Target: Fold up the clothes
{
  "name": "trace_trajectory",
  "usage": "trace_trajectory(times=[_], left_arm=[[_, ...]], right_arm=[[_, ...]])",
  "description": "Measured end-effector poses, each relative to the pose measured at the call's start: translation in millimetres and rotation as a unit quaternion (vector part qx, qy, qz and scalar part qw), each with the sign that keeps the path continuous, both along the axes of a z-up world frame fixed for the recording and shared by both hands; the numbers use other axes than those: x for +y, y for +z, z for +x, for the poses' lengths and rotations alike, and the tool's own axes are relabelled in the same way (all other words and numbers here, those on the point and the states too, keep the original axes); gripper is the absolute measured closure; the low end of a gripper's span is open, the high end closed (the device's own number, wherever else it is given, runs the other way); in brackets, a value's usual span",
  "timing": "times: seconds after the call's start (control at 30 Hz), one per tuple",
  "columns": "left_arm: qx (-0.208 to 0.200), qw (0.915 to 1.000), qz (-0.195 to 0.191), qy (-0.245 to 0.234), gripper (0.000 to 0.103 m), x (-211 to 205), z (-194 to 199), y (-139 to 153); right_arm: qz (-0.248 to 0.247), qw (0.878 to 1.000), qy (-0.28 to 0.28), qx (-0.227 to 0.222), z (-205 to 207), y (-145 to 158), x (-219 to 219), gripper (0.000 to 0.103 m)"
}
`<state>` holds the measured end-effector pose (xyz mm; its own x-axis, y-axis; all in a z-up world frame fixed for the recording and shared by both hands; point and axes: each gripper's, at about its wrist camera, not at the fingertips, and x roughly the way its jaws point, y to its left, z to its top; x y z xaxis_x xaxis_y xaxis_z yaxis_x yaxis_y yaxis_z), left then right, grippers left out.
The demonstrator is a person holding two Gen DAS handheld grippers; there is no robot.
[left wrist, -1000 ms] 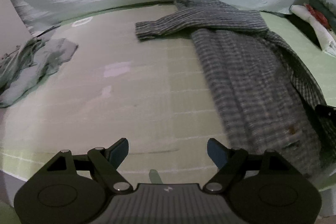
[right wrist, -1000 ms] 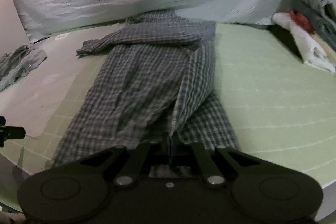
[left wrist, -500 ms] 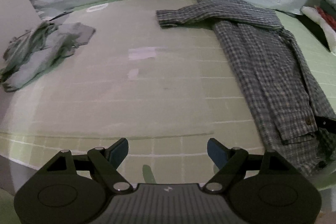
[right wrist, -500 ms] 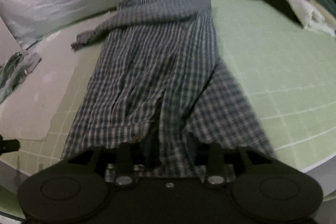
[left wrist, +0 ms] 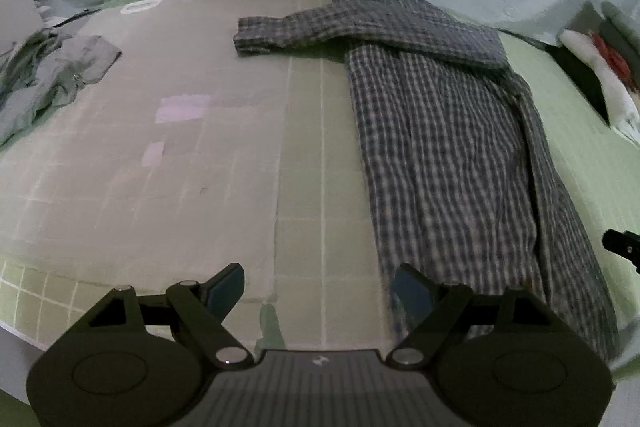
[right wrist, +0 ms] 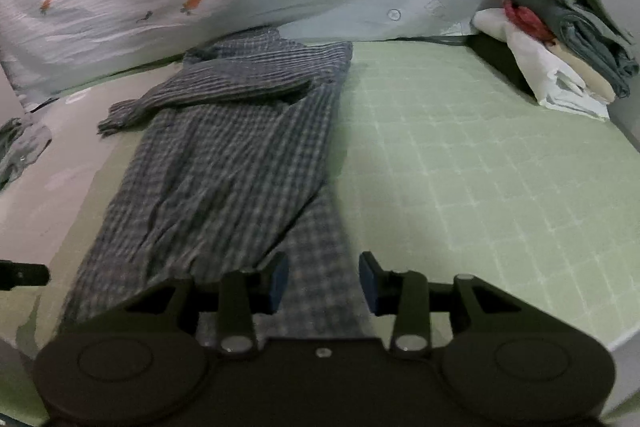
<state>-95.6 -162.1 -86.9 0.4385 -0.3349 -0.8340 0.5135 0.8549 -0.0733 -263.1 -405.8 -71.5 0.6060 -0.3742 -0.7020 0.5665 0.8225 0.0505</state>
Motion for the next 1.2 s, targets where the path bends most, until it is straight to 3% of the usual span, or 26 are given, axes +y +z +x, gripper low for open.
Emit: trace_trajectory(times=[0.2,0.4,0.57,0.63,0.7,0.9,1.13,1.2], left_arm=[[-0.006,0.9975,-0.004,0.071,0.02,-14.4,16.4,6.9],[-0.015,0.9916,0.005,0.129,0.02,-11.9,46.6,14.8],[-0.016,0.9874,-0.008,0.157,0.015,-11.6,103.9,17.0],[-0.008,0.9854,-0.022,0.169,0.015,-18.6,136.8,14.8],[-0.006,0.9849,-0.034,0.17,0.015,-31.5,171.4,11.7],[0.007,0.9891,-0.013,0.146,0.015,-78.2,247.5,-7.4],[0.029,0.9907,-0.006,0.133,0.015,-100.8,284.1,-36.7],[0.016,0.9917,-0.007,0.127,0.014,-104.5,285.3,-39.1]], right_arm=[[-0.007,1.0,0.012,-0.014,30.4,6.3,-50.3,0.063],[0.003,1.0,0.024,-0.003,85.9,-8.9,-79.0,0.062],[-0.027,0.999,0.046,0.004,146.1,-16.4,-87.0,0.058],[-0.048,0.997,0.053,0.01,168.8,-17.7,-88.0,0.052],[-0.072,0.995,0.06,0.016,189.0,-18.9,-89.5,0.045],[-0.139,0.985,0.062,0.082,236.4,-38.4,-97.1,0.044],[-0.183,0.97,0.082,0.139,270.5,-57.8,-104.6,0.044],[-0.193,0.967,0.092,0.141,275.8,-59.0,-103.9,0.044]])
